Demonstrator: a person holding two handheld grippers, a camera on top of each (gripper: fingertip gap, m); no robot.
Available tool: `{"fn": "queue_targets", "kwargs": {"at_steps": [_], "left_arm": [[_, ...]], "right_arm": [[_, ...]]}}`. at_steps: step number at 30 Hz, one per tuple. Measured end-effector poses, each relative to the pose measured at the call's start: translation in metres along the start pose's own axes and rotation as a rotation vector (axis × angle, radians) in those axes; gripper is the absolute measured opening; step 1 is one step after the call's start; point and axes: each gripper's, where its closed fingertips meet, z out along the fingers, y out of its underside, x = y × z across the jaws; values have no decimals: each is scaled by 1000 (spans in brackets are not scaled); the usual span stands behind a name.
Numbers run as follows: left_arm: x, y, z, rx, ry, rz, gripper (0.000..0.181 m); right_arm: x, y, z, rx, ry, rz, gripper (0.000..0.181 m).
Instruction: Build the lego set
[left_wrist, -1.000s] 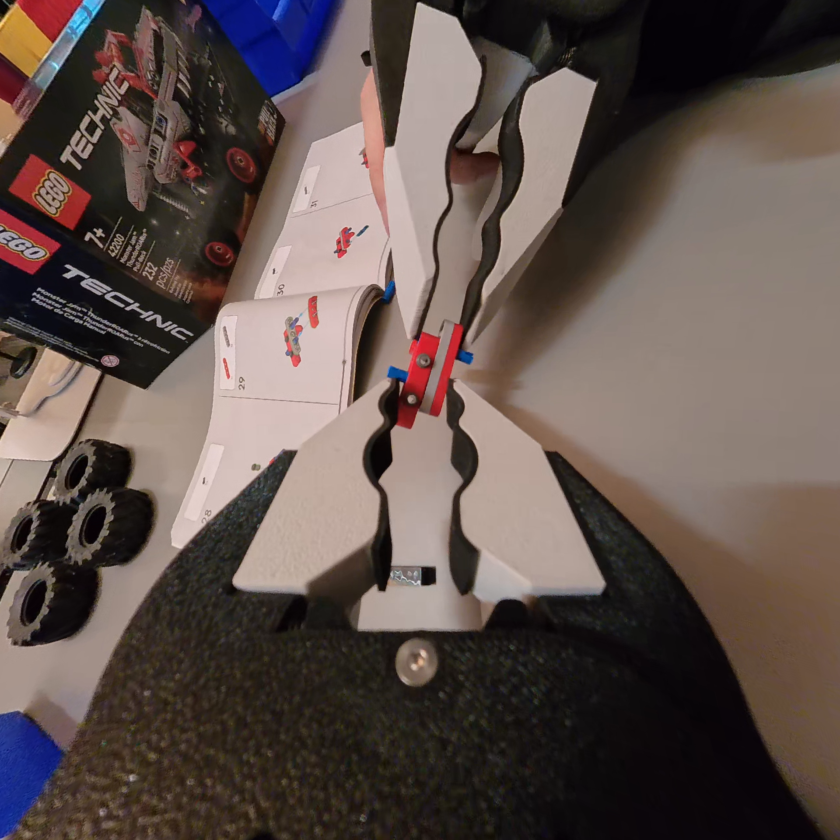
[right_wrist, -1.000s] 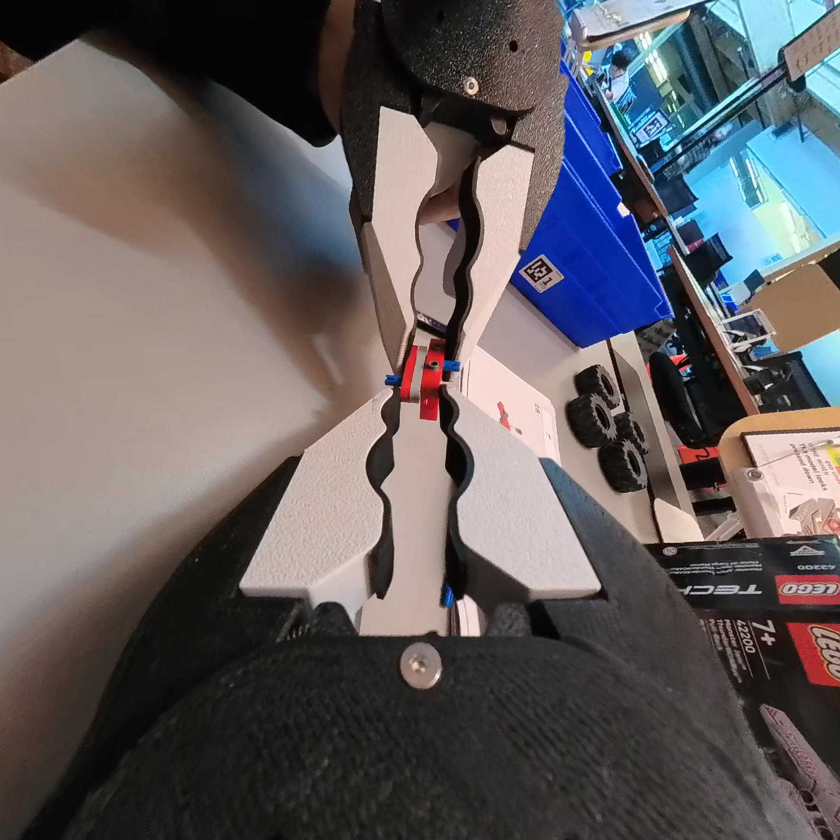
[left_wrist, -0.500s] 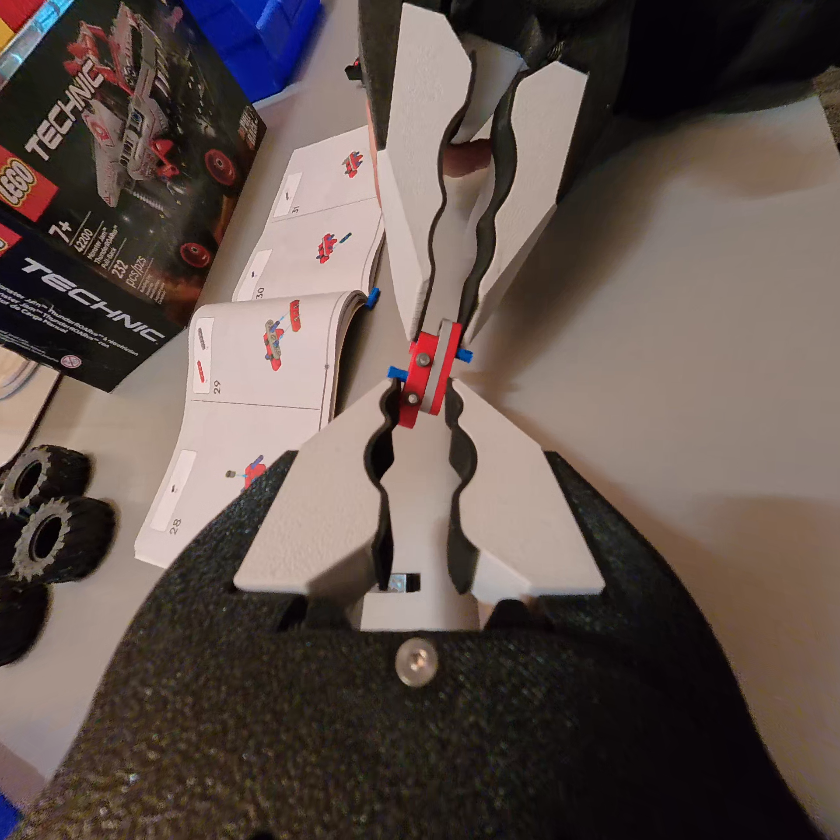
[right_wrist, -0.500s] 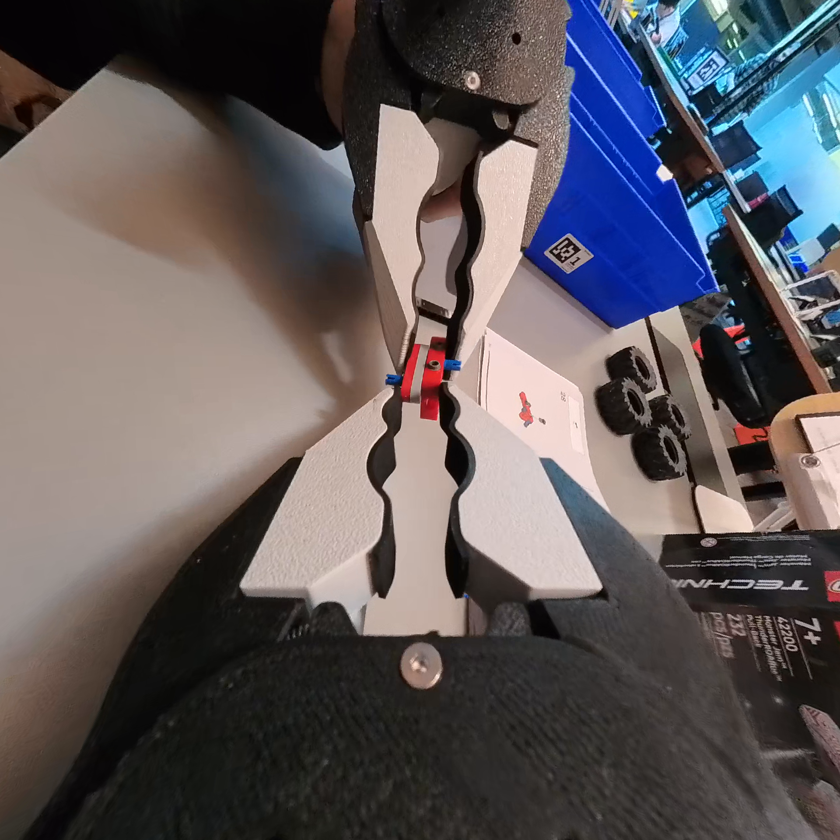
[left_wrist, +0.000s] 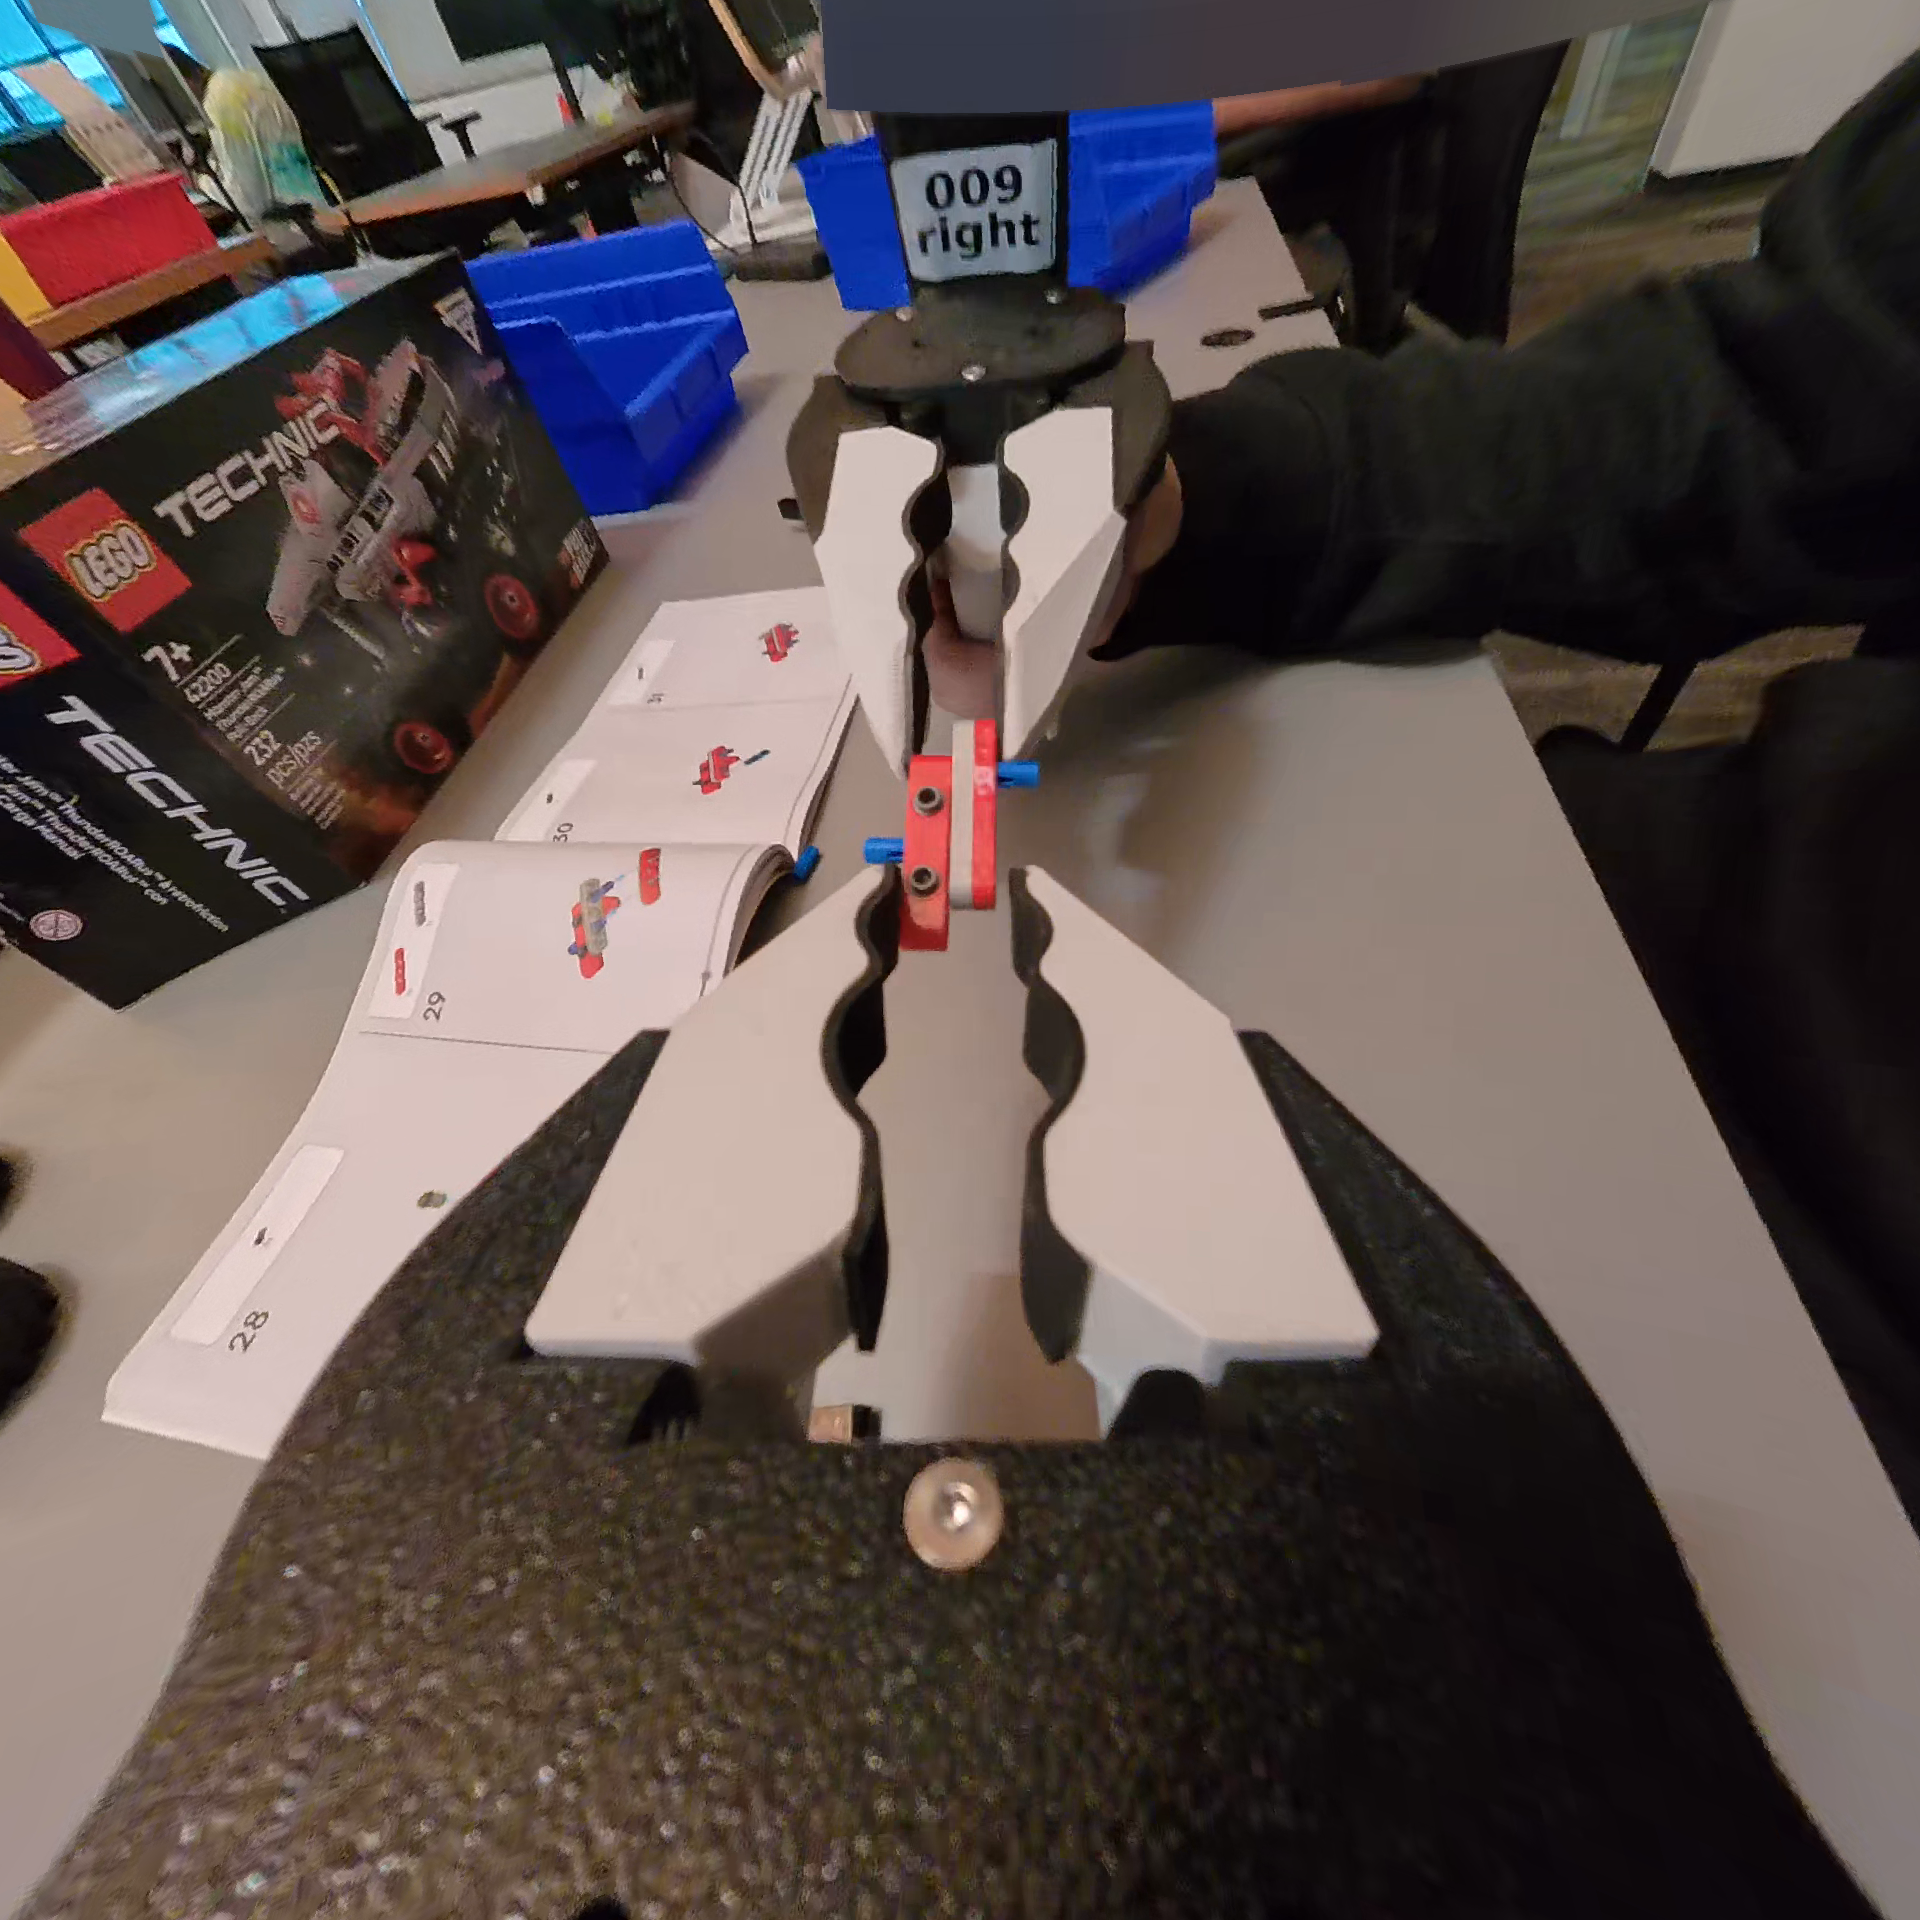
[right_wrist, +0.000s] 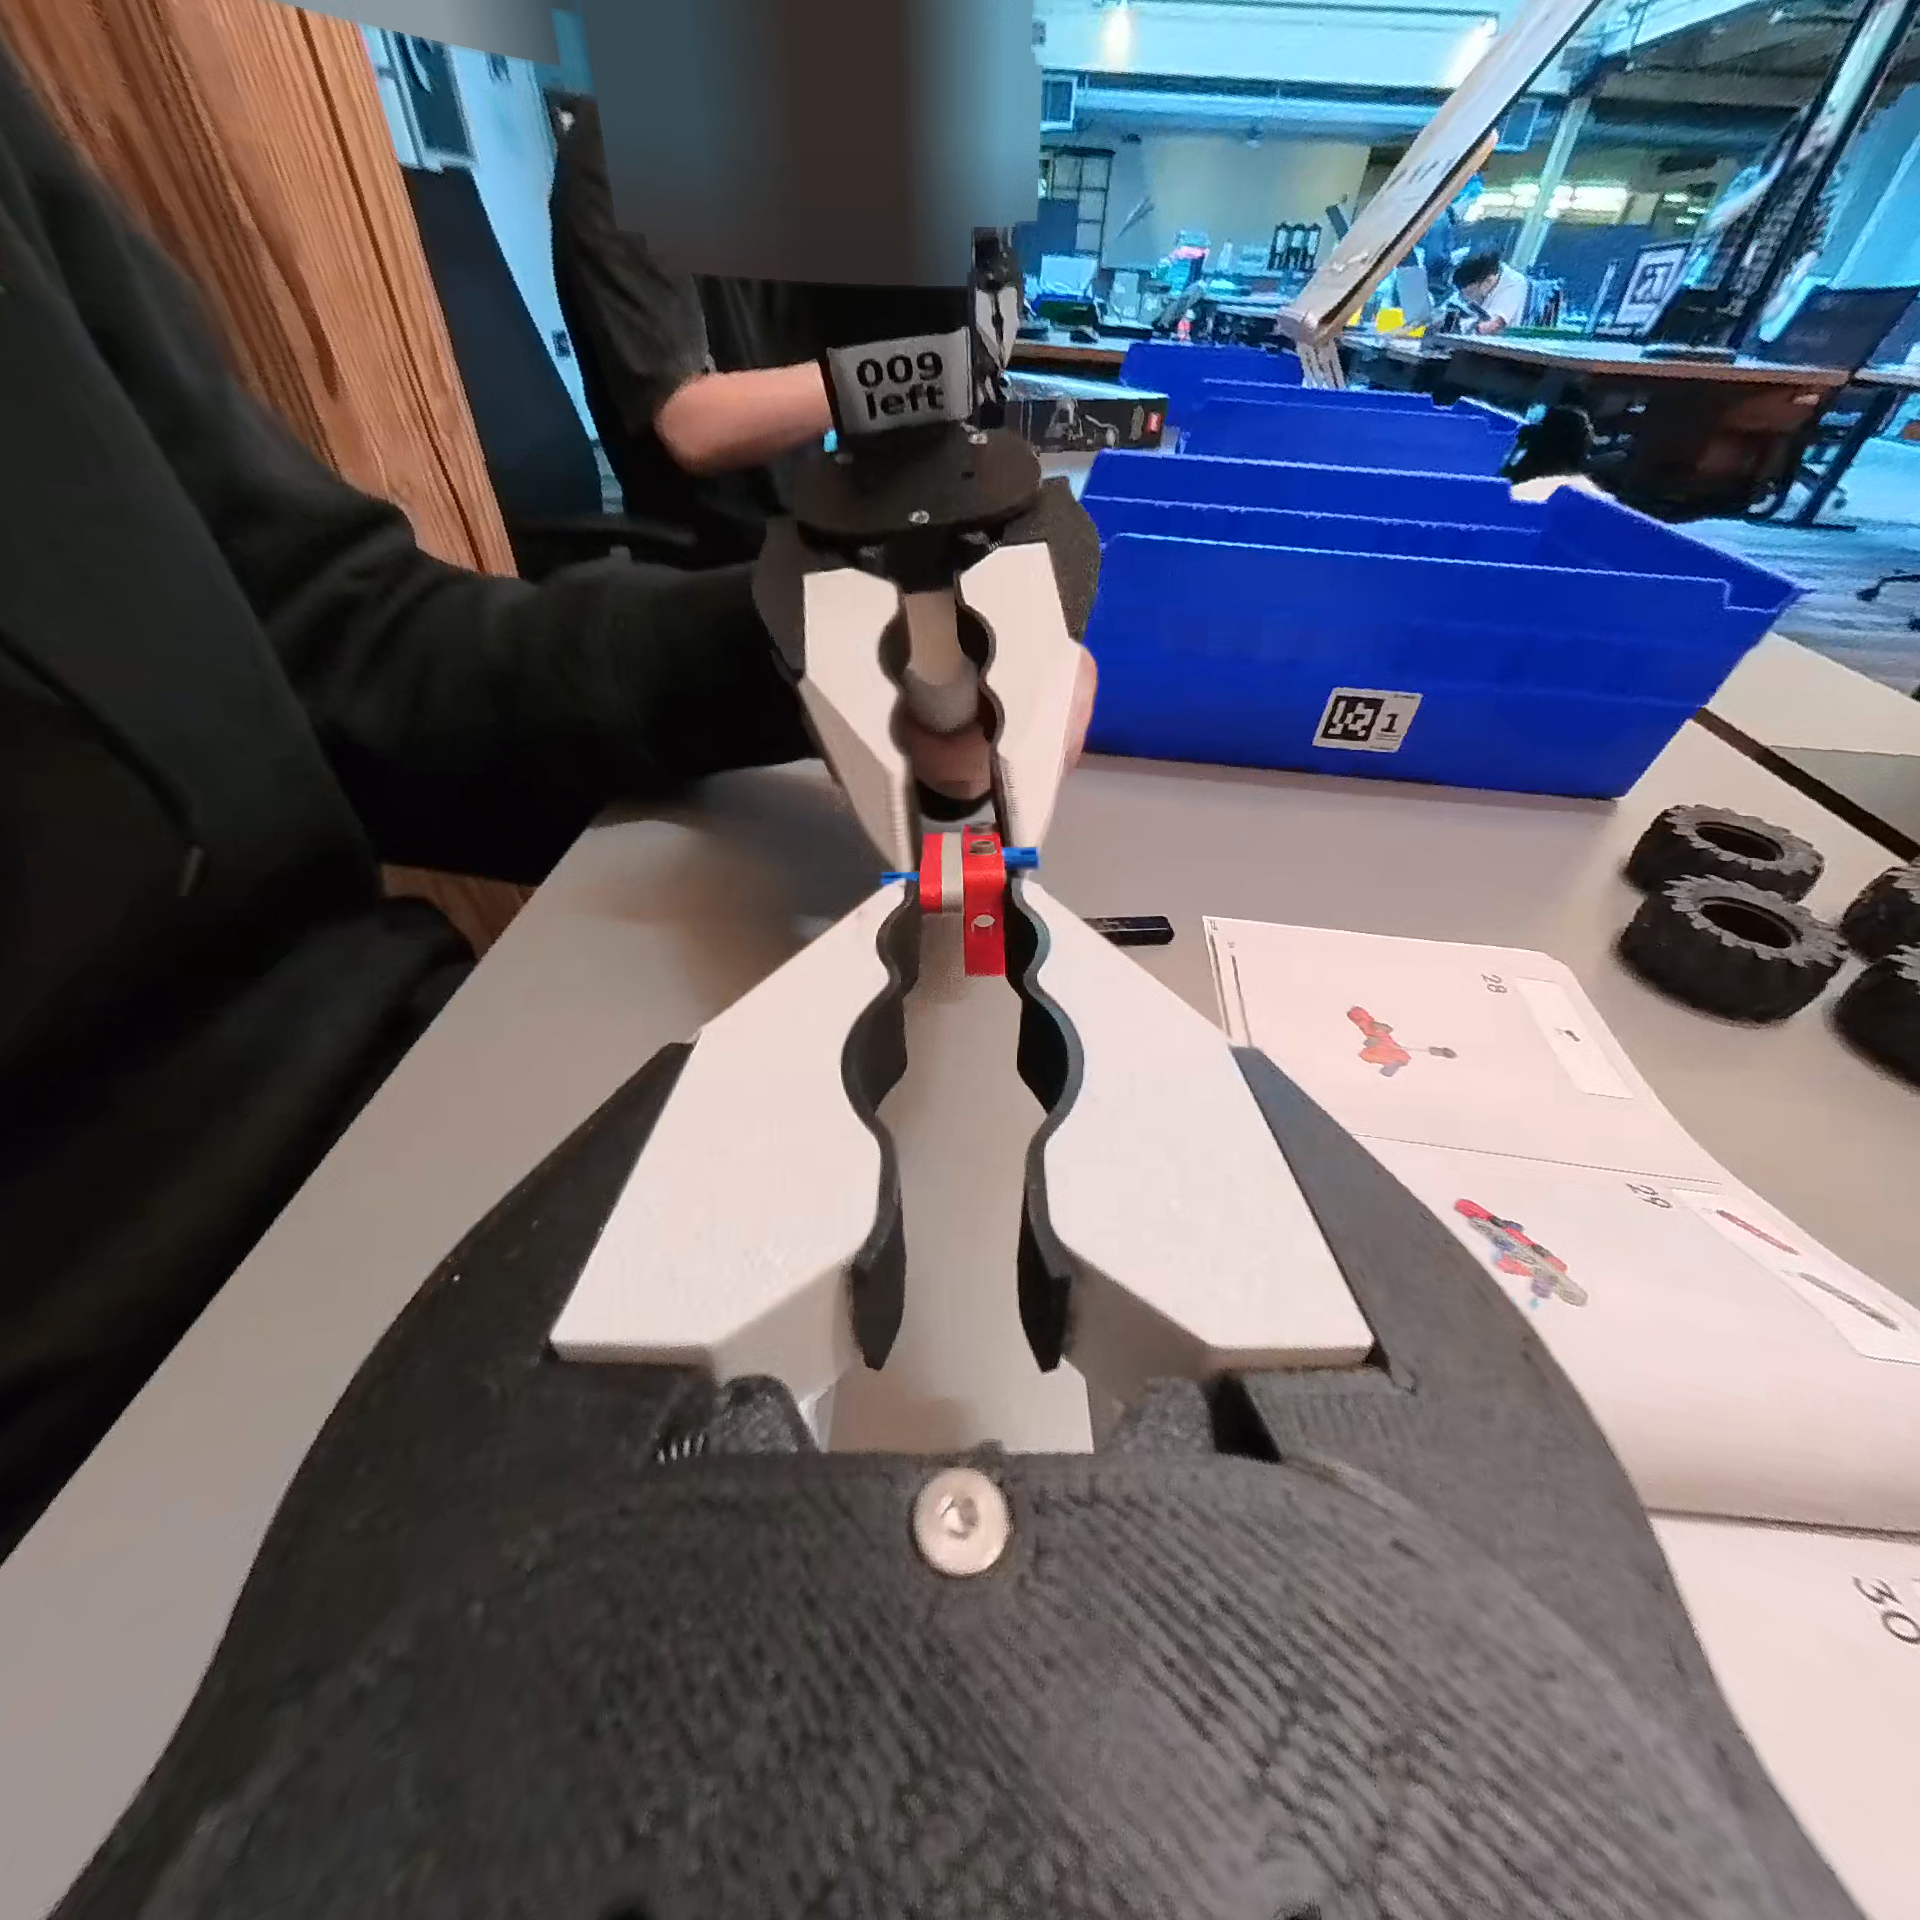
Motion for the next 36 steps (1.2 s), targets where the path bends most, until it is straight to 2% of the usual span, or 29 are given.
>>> {"fn": "queue_targets", "kwargs": {"at_steps": [6,11,13,21,27,29,33,36], "left_arm": [[0,-3,-1,52,37,-79,14],[-5,0,-1,44,44,-176,13],[-8,0,0,46,26,-195,13],[-8,1,2,63,48,-239,13],[-10,2,-1,73,44,-235,13],[-11,7,-2,46,56,-280,13],[-13,10,-4,30,85,-501,13],[1,19,-2,-53,181,-616,14]], "right_arm": [[1,-3,-1,39,-16,68,13],[6,-1,-1,41,-1,107,12],[8,-1,-2,45,13,104,6],[8,0,-3,29,33,58,6],[10,7,-3,-14,64,9,21],[12,8,-3,-34,96,-62,29],[14,26,1,-213,206,-455,41],[11,28,5,-268,257,-617,30]]}}
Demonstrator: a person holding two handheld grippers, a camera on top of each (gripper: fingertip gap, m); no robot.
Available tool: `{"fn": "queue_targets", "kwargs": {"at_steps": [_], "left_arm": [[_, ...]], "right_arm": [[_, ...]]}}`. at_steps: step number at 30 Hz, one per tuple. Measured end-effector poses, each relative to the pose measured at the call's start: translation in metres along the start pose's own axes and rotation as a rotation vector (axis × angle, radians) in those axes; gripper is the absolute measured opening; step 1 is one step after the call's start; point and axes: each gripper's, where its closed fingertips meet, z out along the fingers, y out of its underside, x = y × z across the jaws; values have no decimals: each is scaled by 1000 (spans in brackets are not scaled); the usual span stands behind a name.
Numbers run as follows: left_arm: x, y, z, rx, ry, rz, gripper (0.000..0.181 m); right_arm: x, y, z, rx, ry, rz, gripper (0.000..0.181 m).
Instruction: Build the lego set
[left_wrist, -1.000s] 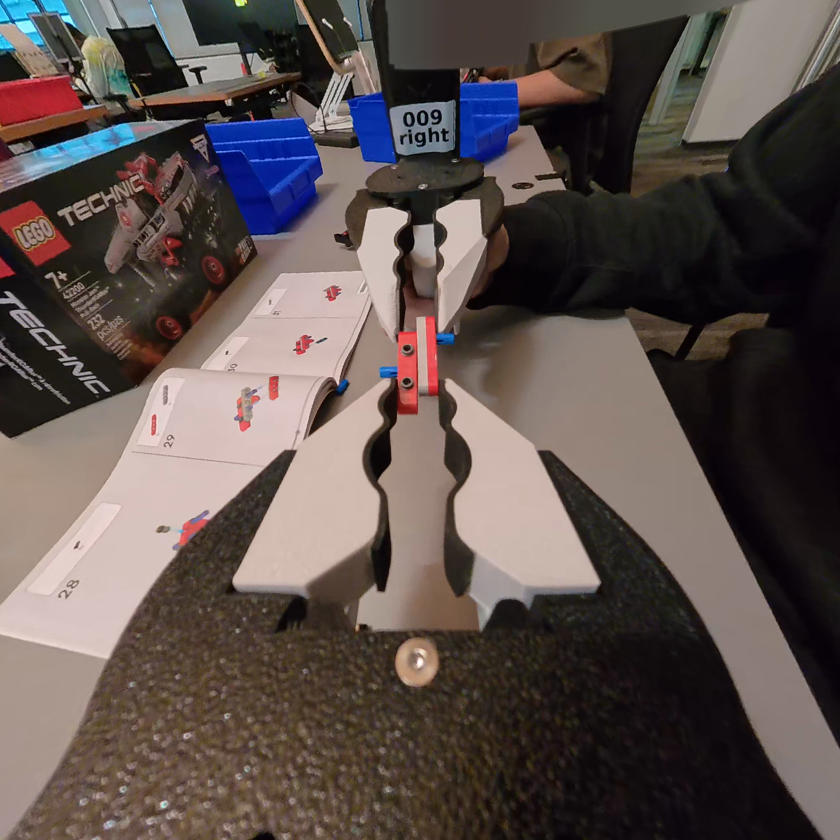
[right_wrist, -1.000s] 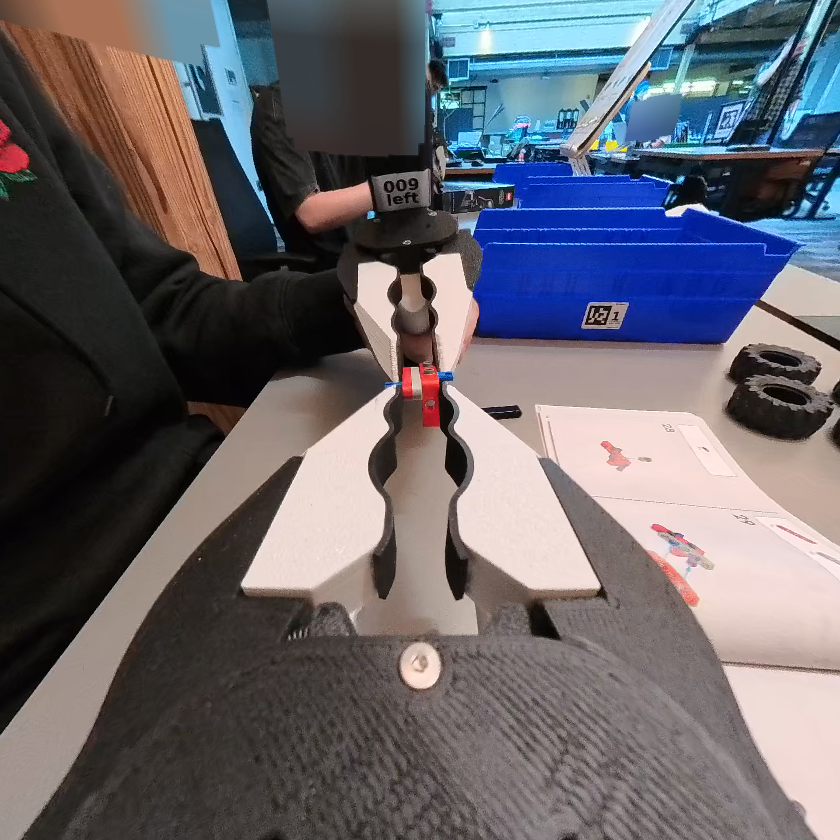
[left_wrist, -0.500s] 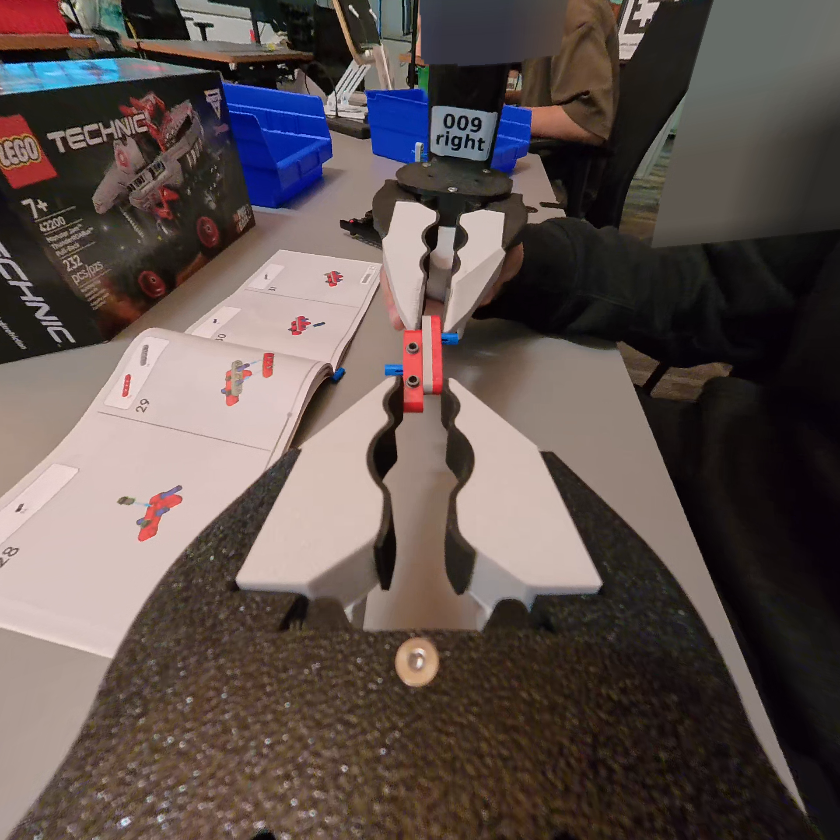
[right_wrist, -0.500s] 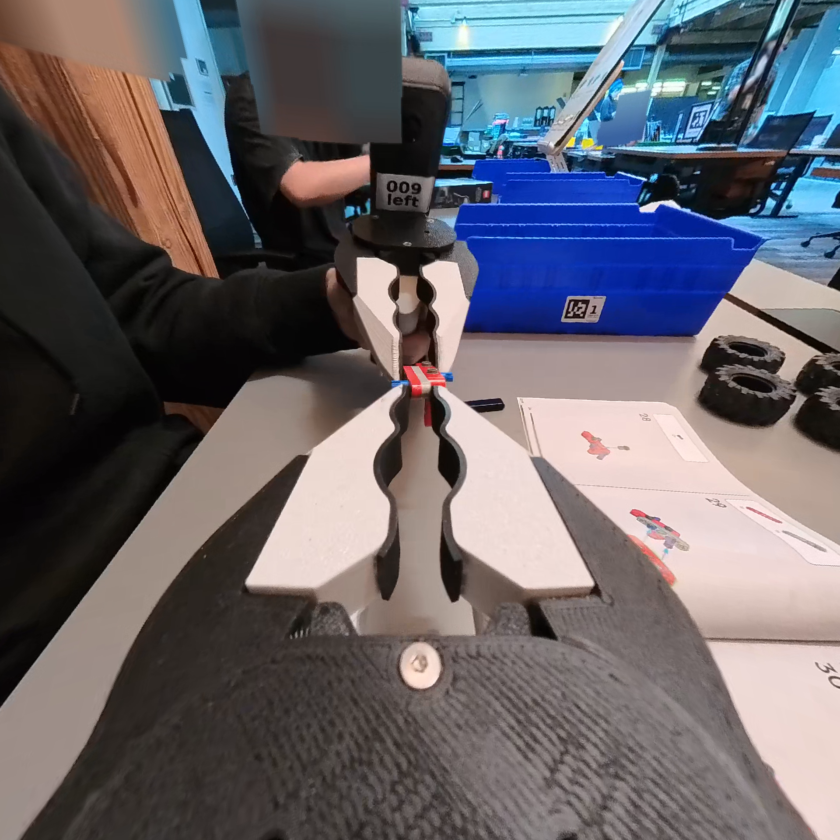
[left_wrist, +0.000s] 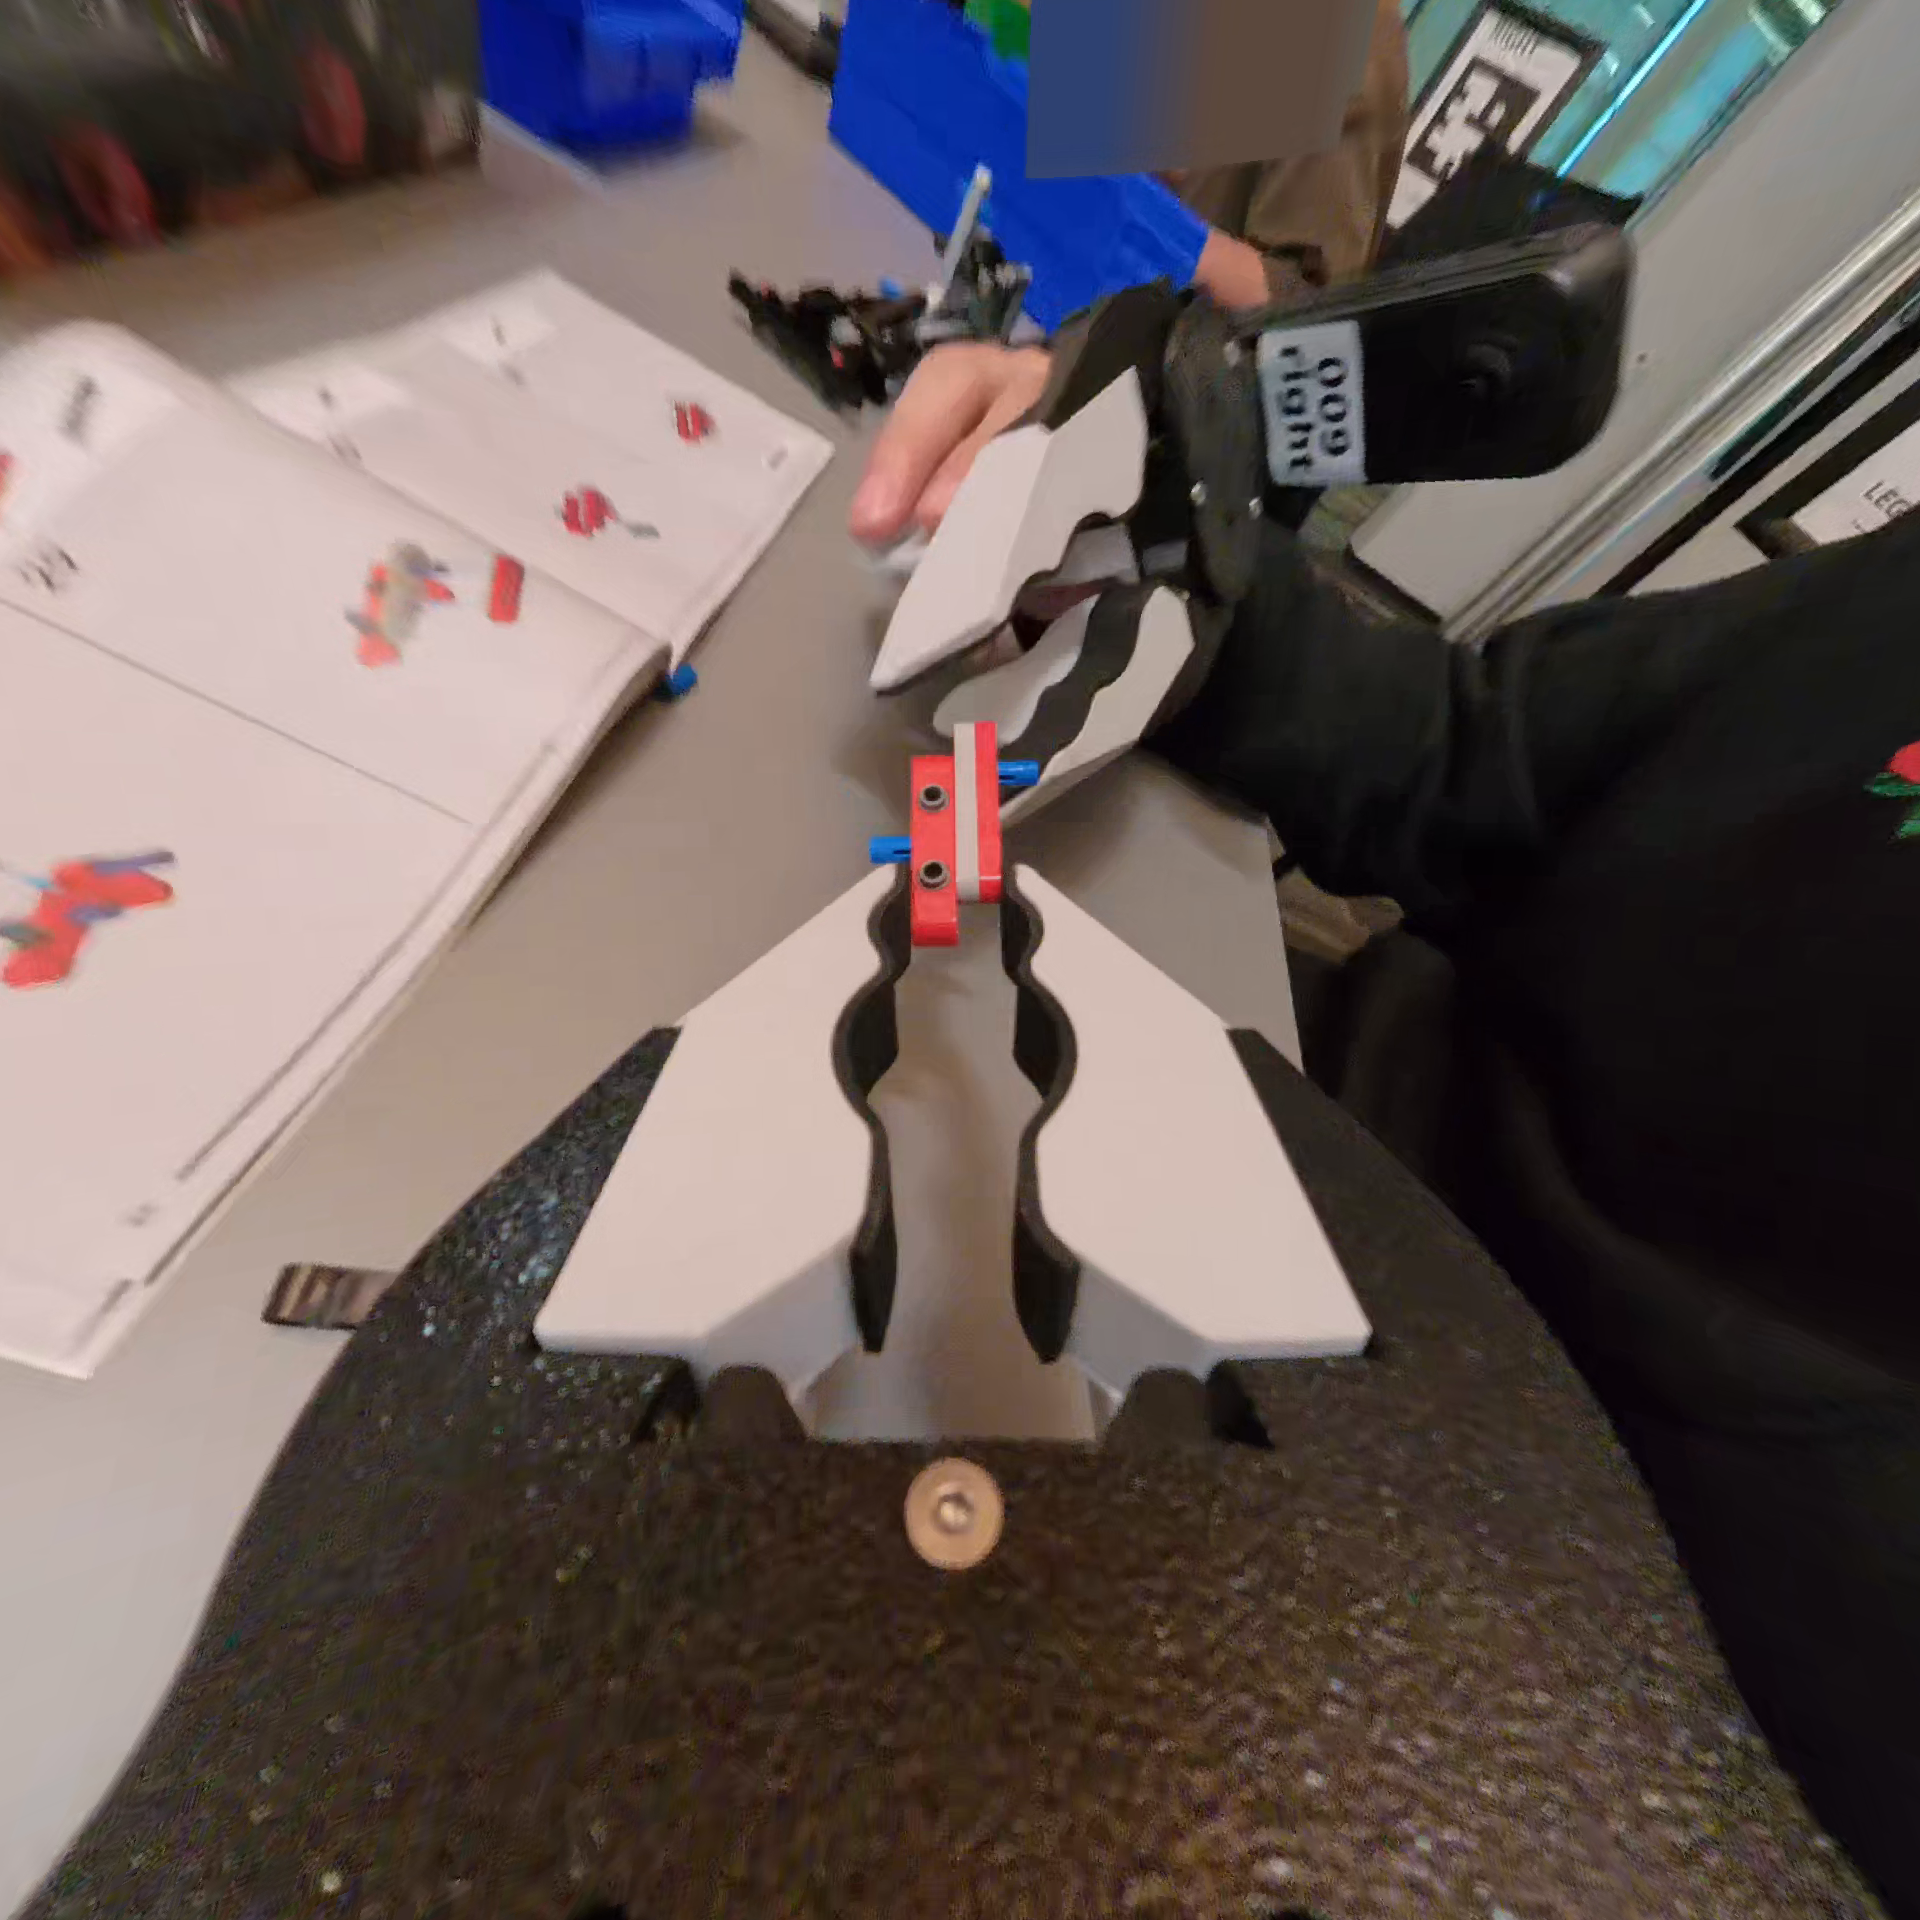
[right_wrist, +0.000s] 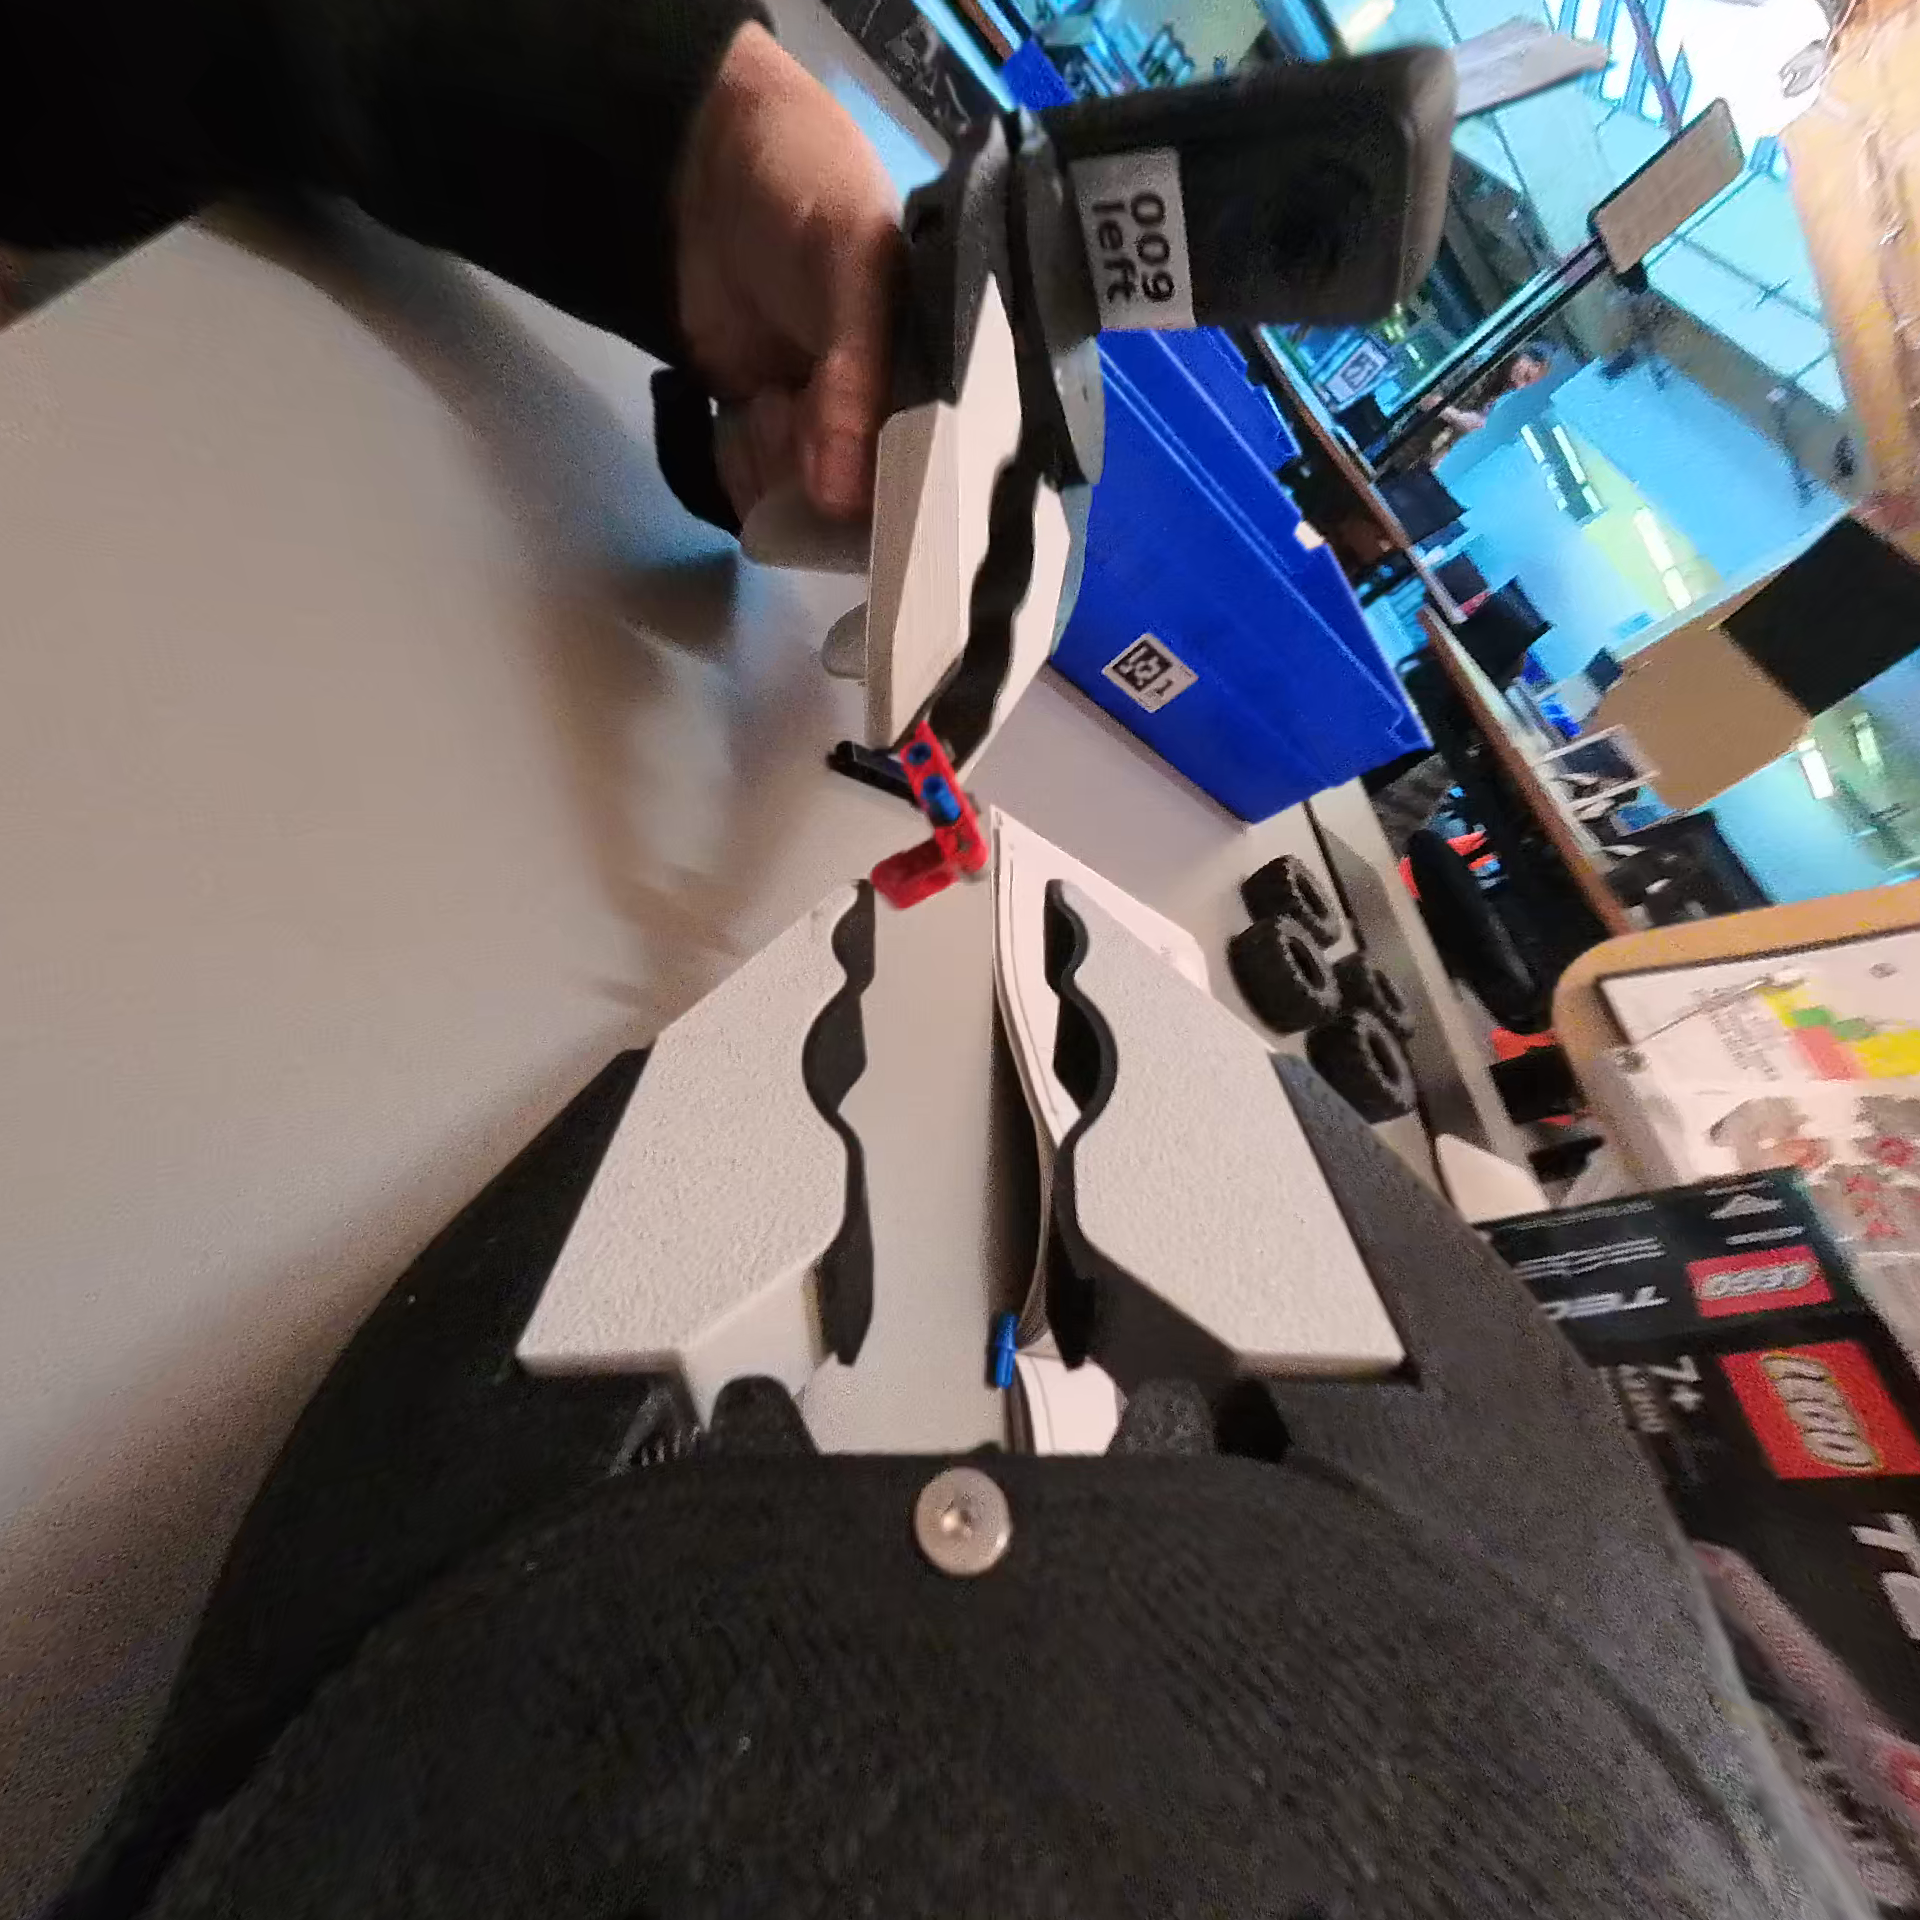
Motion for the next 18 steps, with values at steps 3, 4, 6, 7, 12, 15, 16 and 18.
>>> {"fn": "queue_targets", "kwargs": {"at_steps": [3,4,6,7,12,15,16,18], "left_arm": [[0,11,3,-58,11,-35,13],[1,14,4,-74,21,-46,13],[4,20,5,-105,47,-57,13],[6,22,6,-114,66,-61,13],[9,18,16,-79,113,-71,17],[5,22,21,-101,93,-72,18],[5,23,22,-114,87,-70,17],[4,25,24,-126,74,-71,16]], "right_arm": [[-11,2,1,-74,12,-155,20],[-15,2,1,-91,17,-193,20],[-22,2,0,-106,15,-235,19],[-24,3,-2,-116,18,-258,4],[-25,-5,-13,-80,57,-218,0],[-29,4,-13,-107,27,-153,0],[-28,5,-13,-106,31,-166,0],[-26,6,-13,-105,50,-184,0]]}}
